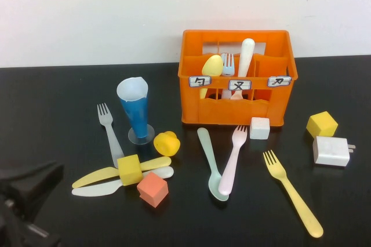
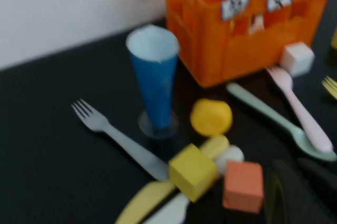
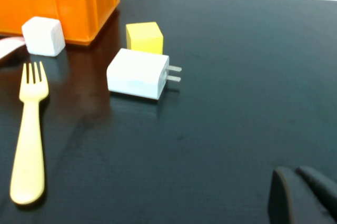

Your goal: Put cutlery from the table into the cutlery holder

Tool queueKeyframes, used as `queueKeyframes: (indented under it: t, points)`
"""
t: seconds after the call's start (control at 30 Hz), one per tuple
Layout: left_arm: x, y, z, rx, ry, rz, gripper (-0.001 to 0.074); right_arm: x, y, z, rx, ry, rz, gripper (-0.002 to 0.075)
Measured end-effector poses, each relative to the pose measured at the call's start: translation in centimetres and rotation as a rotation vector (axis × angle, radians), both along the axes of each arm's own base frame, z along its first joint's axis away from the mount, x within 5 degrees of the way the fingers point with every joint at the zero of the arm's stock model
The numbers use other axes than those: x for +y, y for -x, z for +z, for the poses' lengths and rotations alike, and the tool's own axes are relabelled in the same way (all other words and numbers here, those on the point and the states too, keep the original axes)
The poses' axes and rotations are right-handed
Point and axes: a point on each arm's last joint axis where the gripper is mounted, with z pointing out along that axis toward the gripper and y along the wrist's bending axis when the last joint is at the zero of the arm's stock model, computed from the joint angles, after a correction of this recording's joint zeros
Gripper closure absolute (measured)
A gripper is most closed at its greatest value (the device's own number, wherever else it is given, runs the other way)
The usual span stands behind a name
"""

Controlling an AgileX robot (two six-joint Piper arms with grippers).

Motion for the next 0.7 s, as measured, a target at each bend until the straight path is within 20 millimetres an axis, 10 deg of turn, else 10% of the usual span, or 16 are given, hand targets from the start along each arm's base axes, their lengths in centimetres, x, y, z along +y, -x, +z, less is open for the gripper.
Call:
queueKeyframes:
  t: [0.7]
  points:
    - [5.7, 4.9, -11.3, -0.264, 0.240, 0.516, 0.0735, 0.0, 0.0, 0.0, 0.000, 0.000, 0.000, 0.0729]
